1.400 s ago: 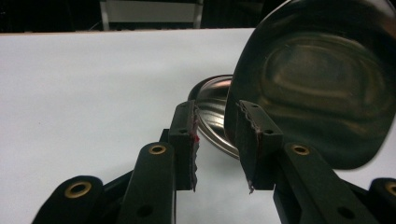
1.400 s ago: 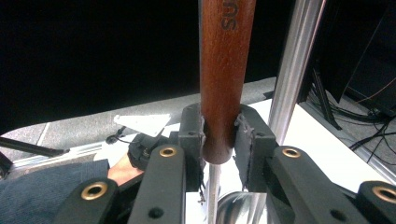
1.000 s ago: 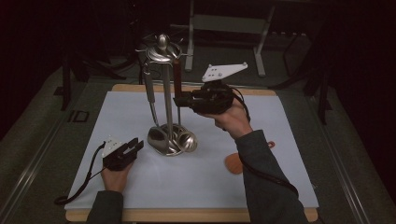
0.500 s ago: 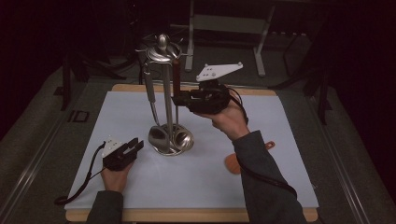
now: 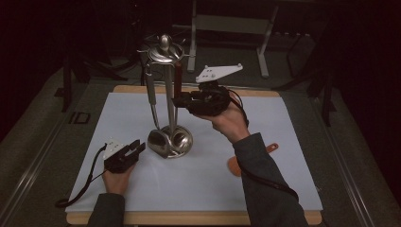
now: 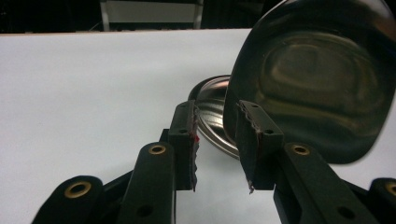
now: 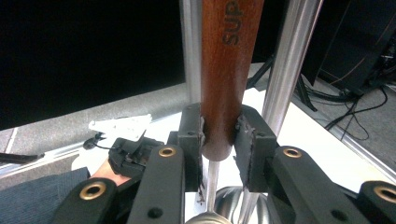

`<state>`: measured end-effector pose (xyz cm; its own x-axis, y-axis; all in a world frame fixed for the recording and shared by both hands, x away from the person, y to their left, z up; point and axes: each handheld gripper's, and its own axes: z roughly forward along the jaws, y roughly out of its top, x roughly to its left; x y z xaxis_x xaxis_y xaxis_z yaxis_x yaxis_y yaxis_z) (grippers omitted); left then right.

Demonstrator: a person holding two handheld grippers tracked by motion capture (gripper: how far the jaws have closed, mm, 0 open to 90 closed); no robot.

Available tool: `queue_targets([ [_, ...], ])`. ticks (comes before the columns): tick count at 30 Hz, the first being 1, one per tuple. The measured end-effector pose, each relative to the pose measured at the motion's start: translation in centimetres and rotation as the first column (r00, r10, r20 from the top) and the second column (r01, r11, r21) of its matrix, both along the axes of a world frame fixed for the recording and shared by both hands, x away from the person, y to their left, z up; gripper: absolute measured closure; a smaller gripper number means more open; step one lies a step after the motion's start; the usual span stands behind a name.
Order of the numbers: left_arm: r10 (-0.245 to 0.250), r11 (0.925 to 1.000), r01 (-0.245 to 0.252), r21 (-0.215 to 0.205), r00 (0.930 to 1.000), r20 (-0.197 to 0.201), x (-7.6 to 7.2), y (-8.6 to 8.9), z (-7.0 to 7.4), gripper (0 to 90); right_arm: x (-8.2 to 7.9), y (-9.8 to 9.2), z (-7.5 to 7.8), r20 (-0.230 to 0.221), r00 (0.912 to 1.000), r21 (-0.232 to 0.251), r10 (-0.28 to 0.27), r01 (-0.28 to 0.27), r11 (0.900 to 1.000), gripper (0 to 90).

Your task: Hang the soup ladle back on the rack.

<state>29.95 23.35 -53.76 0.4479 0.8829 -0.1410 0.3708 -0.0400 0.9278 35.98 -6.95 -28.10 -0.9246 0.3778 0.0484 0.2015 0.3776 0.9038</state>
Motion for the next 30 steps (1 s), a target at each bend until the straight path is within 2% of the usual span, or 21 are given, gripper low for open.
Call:
queue_targets([
  [7, 0.0, 1.0, 0.0, -0.001, 1.0, 0.0, 0.0, 0.0, 0.0, 67.6, 0.6, -0.6, -0.6, -0.025, 0.9979, 0.063, 0.06, -0.058, 0.996, 72.8],
  [8, 0.001, 1.0, -0.001, -0.003, 1.0, 0.001, 0.0, 0.0, 0.0, 67.6, 0.9, -0.8, -0.8, -0.036, 0.9965, 0.085, 0.076, -0.073, 0.994, 72.3],
  [14, 0.002, 1.0, -0.002, -0.003, 1.0, -0.001, 0.1, 0.0, 0.0, 67.8, 1.5, -1.5, -1.3, -0.06, 0.9905, 0.143, 0.124, -0.114, 0.983, 71.9],
  [18, 0.001, 1.0, -0.001, -0.001, 1.0, -0.002, 0.1, 0.0, 0.0, 67.7, 1.6, -1.7, -1.3, -0.064, 0.9897, 0.15, 0.128, -0.117, 0.982, 71.9],
  [23, 0.001, 1.0, -0.001, -0.002, 1.0, -0.001, 0.1, 0.0, 0.0, 67.6, 1.8, -1.9, -1.7, -0.077, 0.9841, 0.184, 0.16, -0.143, 0.972, 72.1],
  [28, 0.001, 1.0, -0.001, 0.0, 1.0, -0.002, 0.1, 0.0, 0.0, 67.6, 1.1, -1.7, -1.4, -0.035, 0.9916, 0.158, 0.125, -0.118, 0.98, 73.8],
  [30, 0.001, 1.0, -0.001, 0.0, 1.0, -0.003, 0.1, 0.0, 0.0, 67.5, 0.4, -1.4, -0.9, -0.015, 0.9961, 0.134, 0.087, -0.084, 0.987, 74.1],
])
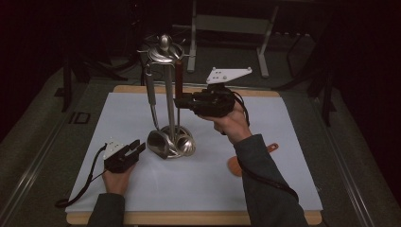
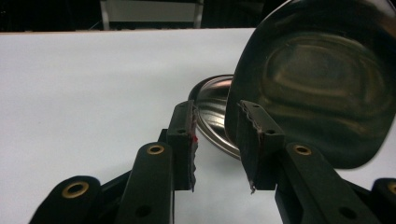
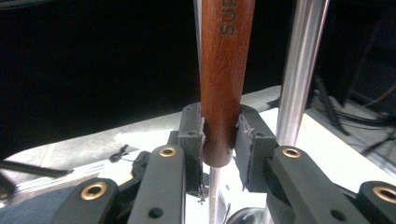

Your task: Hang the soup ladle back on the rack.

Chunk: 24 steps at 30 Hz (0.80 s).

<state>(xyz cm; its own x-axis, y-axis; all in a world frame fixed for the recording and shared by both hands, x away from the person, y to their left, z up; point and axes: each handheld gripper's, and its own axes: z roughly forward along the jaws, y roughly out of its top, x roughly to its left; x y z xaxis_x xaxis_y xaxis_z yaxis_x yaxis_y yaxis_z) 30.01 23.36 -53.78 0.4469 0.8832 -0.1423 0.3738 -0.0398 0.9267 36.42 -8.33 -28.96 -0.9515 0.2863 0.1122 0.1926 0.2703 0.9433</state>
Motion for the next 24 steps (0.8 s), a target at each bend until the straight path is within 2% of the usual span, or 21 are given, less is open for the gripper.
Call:
queue_targets([
  [5, 0.0, 1.0, 0.0, 0.001, 1.0, 0.001, 0.0, 0.0, 0.0, 67.3, -0.4, 0.4, 0.4, 0.03, 0.9986, -0.035, -0.044, 0.045, 0.998, 74.2],
  [6, 0.0, 1.0, 0.0, -0.001, 1.0, 0.002, 0.0, 0.0, 0.0, 67.4, -0.6, 0.7, 0.6, 0.037, 0.9969, -0.058, -0.069, 0.071, 0.996, 74.2],
  [11, 0.0, 1.0, 0.0, -0.001, 1.0, 0.001, 0.0, 0.0, 0.0, 67.3, -1.0, 1.3, 0.7, 0.065, 0.9892, -0.112, -0.131, 0.138, 0.984, 74.1],
  [14, 0.0, 1.0, 0.0, 0.0, 1.0, 0.001, 0.0, 0.0, 0.0, 67.2, -1.1, 1.6, 0.8, 0.074, 0.9863, -0.134, -0.148, 0.157, 0.979, 74.0],
  [17, 0.0, 1.0, 0.0, 0.0, 1.0, 0.001, 0.0, 0.0, 0.0, 67.2, -1.0, 1.5, 0.7, 0.067, 0.9882, -0.128, -0.138, 0.146, 0.981, 73.8],
  [24, 0.001, 1.0, -0.001, 0.0, 1.0, 0.0, 0.0, 0.0, 0.0, 67.1, -0.2, 0.6, 0.0, 0.029, 0.9973, -0.05, -0.067, 0.069, 0.996, 72.4],
])
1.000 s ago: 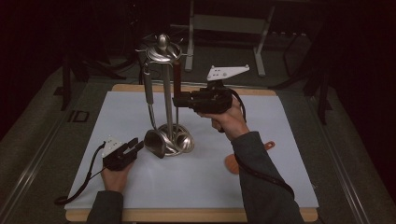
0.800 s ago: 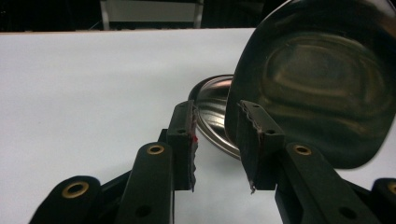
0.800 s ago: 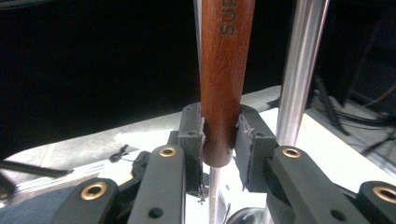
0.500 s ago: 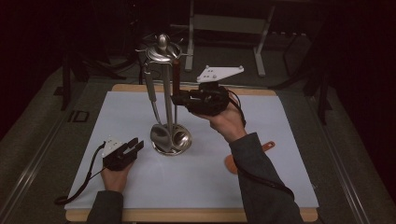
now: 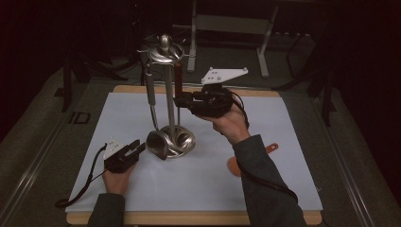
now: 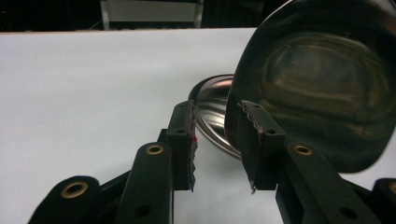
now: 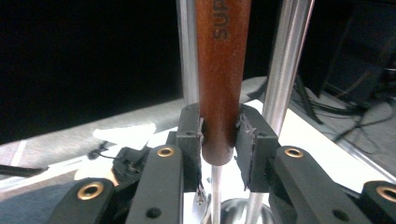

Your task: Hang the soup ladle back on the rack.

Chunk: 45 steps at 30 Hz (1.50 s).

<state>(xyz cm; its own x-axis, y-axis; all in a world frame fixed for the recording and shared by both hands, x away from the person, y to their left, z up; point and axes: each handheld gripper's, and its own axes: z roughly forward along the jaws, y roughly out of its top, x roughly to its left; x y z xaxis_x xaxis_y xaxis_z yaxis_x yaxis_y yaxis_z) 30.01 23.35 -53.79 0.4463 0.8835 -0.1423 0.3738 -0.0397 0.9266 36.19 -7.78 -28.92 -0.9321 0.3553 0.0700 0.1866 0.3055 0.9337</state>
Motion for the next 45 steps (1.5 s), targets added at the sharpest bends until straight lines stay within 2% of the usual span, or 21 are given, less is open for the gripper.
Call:
queue_targets([
  [8, 0.0, 1.0, 0.0, 0.0, 1.0, -0.001, 0.0, 0.0, 0.0, 67.0, 1.2, -1.0, -0.7, -0.07, 0.9941, 0.089, 0.083, -0.077, 0.993, 70.4],
  [11, 0.001, 1.0, -0.001, 0.0, 1.0, -0.001, 0.0, 0.0, 0.0, 67.0, 1.3, -1.1, -0.7, -0.065, 0.9937, 0.096, 0.091, -0.085, 0.992, 71.4],
  [13, 0.0, 1.0, 0.0, 0.001, 1.0, -0.002, 0.0, 0.0, 0.0, 66.9, 0.8, -0.9, -0.5, -0.029, 0.9969, 0.071, 0.073, -0.071, 0.995, 72.9],
  [17, 0.0, 1.0, 0.0, 0.001, 1.0, -0.002, 0.0, 0.0, 0.0, 66.8, 0.2, -0.5, -0.2, -0.008, 0.9978, 0.054, 0.065, -0.065, 0.996, 74.1],
  [19, 0.0, 1.0, 0.0, 0.001, 1.0, -0.002, 0.0, 0.0, 0.0, 66.6, -0.3, -0.2, 0.2, 0.012, 0.9993, 0.044, 0.034, -0.035, 0.998, 74.2],
  [22, 0.0, 1.0, 0.0, 0.0, 1.0, -0.002, 0.0, 0.0, 0.0, 66.5, -0.7, 0.2, 0.6, 0.04, 0.9992, 0.003, -0.005, 0.005, 1.0, 74.2],
  [25, 0.0, 1.0, 0.0, 0.001, 1.0, -0.003, 0.0, 0.0, 0.0, 66.5, -1.0, 0.6, 1.0, 0.053, 0.9977, -0.034, -0.043, 0.045, 0.998, 74.2],
  [28, -0.001, 1.0, 0.001, 0.002, 1.0, -0.003, 0.0, 0.0, 0.0, 66.5, -1.2, 1.1, 1.0, 0.071, 0.9928, -0.07, -0.096, 0.101, 0.992, 74.1],
  [29, -0.001, 1.0, 0.001, 0.002, 1.0, -0.003, 0.0, 0.0, 0.0, 66.5, -1.1, 1.2, 0.9, 0.064, 0.992, -0.083, -0.109, 0.114, 0.99, 74.1],
  [32, -0.001, 1.0, 0.001, 0.001, 1.0, -0.002, 0.0, 0.0, 0.0, 66.5, -1.1, 1.2, 0.8, 0.079, 0.9909, -0.083, -0.109, 0.116, 0.99, 74.0],
  [35, -0.001, 1.0, 0.001, 0.001, 1.0, -0.003, 0.0, 0.0, 0.0, 66.4, -1.0, 1.0, 0.7, 0.066, 0.9935, -0.069, -0.093, 0.097, 0.993, 73.8],
  [36, -0.002, 1.0, 0.002, 0.002, 1.0, -0.004, 0.0, 0.0, 0.0, 66.4, -0.7, 0.7, 0.4, 0.057, 0.9962, -0.043, -0.067, 0.069, 0.997, 73.0],
  [38, -0.001, 1.0, 0.001, 0.003, 1.0, -0.004, 0.0, 0.0, 0.0, 66.4, -0.4, 0.4, 0.2, 0.037, 0.9983, -0.018, -0.046, 0.047, 0.999, 72.3],
  [42, -0.001, 1.0, 0.001, 0.001, 1.0, -0.004, 0.0, 0.0, 0.0, 66.4, 0.3, -0.3, -0.1, -0.005, 1.0, 0.042, -0.004, 0.005, 0.999, 69.9],
  [45, -0.001, 1.0, 0.001, 0.0, 1.0, -0.003, 0.0, 0.0, 0.0, 66.3, 0.8, -0.7, -0.4, -0.019, 0.9998, 0.065, 0.005, -0.004, 0.998, 68.5],
])
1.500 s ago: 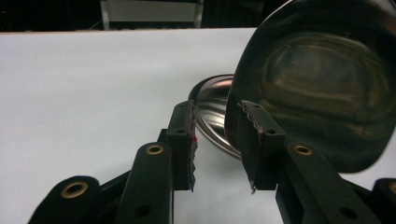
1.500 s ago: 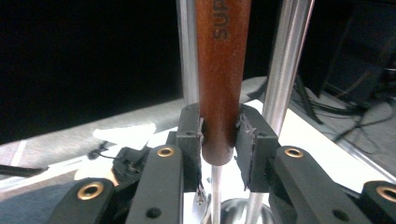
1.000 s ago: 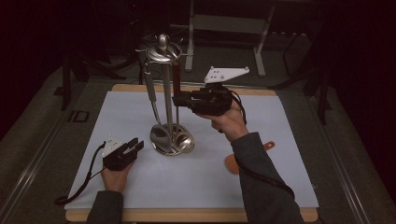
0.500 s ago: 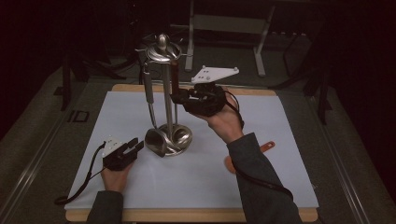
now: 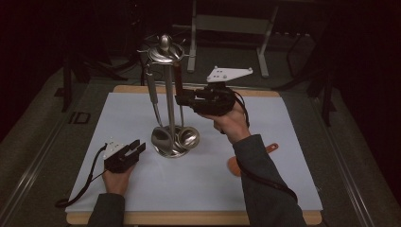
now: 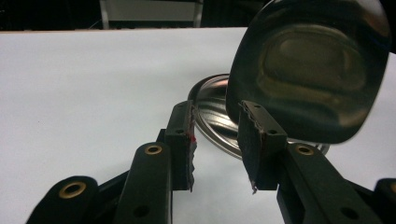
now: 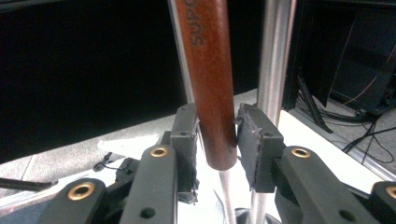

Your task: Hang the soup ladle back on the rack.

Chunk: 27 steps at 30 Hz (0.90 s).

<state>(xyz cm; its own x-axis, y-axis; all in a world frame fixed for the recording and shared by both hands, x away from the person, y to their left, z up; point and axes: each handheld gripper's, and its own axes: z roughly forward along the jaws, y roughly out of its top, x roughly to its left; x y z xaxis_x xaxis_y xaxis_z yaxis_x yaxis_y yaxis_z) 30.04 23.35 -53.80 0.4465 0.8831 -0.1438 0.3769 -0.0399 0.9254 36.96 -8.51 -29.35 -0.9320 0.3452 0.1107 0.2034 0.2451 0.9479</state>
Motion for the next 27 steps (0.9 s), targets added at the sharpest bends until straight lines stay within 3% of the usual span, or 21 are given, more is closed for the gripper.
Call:
queue_targets([
  [7, 0.0, 1.0, 0.0, 0.0, 1.0, 0.0, 0.0, -0.01, 0.0, 66.3, 0.46, -0.14, -0.1, -0.002, 1.0, 0.005, -0.009, 0.009, 1.0, 67.6],
  [19, 0.0, 1.0, 0.0, -0.001, 1.0, 0.0, 0.0, 0.0, 0.0, 66.3, 0.35, 0.39, 0.05, 0.025, 0.9993, 0.002, 0.029, -0.029, 1.0, 66.7],
  [22, -0.001, 1.0, 0.001, 0.002, 1.0, -0.001, 0.0, 0.02, 0.01, 66.2, 0.38, 0.48, 0.04, 0.028, 0.9988, 0.003, 0.041, -0.041, 0.999, 70.4],
  [27, 0.0, 1.0, 0.0, 0.0, 1.0, -0.001, 0.01, 0.01, 0.0, 66.2, -0.21, 0.66, 0.24, 0.075, 0.9968, -0.019, 0.026, -0.024, 1.0, 73.2],
])
